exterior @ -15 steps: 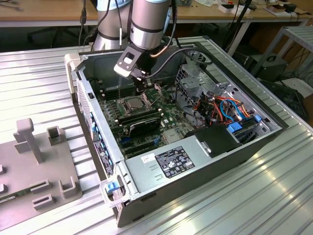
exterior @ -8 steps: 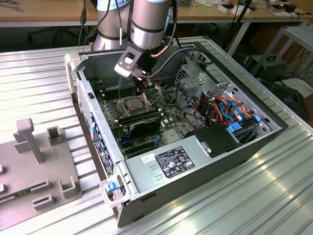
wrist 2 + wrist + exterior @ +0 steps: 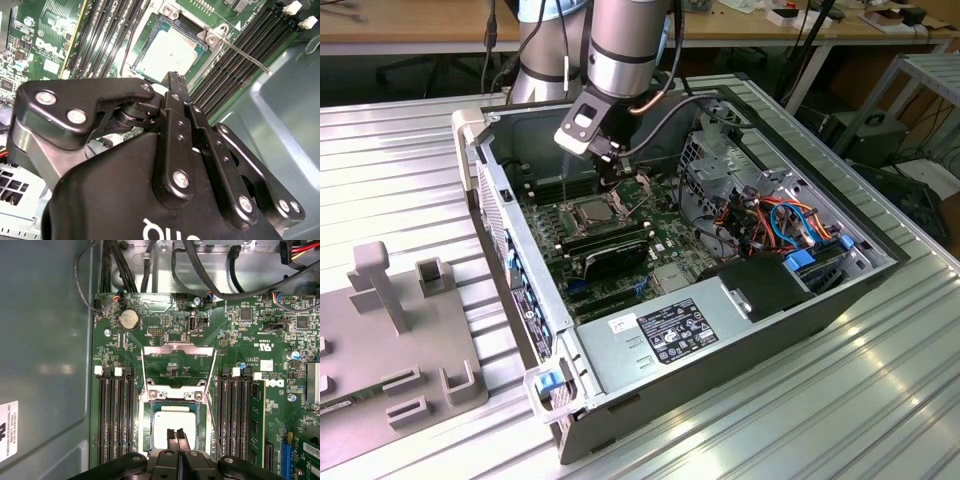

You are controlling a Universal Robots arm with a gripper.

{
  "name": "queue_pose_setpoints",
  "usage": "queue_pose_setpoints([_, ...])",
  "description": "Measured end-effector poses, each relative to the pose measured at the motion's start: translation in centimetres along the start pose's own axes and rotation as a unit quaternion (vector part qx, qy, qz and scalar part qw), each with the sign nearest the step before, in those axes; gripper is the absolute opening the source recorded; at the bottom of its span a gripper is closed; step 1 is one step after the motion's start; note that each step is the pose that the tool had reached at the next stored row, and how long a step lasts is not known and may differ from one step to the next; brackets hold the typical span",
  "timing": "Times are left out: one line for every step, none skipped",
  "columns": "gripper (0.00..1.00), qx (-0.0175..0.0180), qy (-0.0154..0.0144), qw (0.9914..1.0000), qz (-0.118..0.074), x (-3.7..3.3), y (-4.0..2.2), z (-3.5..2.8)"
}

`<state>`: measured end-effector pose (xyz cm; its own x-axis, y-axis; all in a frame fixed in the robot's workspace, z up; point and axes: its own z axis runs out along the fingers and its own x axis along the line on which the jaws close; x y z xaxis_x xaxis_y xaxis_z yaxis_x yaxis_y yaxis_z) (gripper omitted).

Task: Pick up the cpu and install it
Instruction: 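Close the cpu cover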

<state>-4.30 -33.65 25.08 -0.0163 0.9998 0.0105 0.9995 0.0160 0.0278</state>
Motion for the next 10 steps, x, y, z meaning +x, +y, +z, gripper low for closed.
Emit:
queue_pose_setpoints([0.11, 0.0, 0.0, 1.0, 0.0, 0.0, 0.01, -0.2])
queue_pose_setpoints([0.11, 0.0, 0.0, 1.0, 0.0, 0.0, 0.01, -0.34])
queue_pose_setpoints([0.11, 0.0, -0.0001, 1.0, 0.0, 0.0, 0.01, -0.47])
queue_pose_setpoints([0.11, -0.0001, 0.0, 1.0, 0.0, 0.01, 0.02, -0.5])
queue_pose_setpoints([0.11, -0.0001, 0.0001, 1.0, 0.0, 0.01, 0.02, -0.5])
queue_pose_setpoints([0.11, -0.0001, 0.0, 1.0, 0.0, 0.01, 0.02, -0.52])
queue_pose_setpoints([0.11, 0.0001, -0.0003, 1.0, 0.0, 0.0, 0.02, -0.59])
queue_pose_setpoints([0.11, 0.0001, -0.0002, 1.0, 0.0, 0.0, 0.02, -0.68])
queue_pose_setpoints([0.11, 0.0, -0.0001, 1.0, 0.0, 0.01, 0.02, -0.77])
queue_pose_setpoints([0.11, 0.0, -0.0001, 1.0, 0.0, 0.01, 0.02, -0.91])
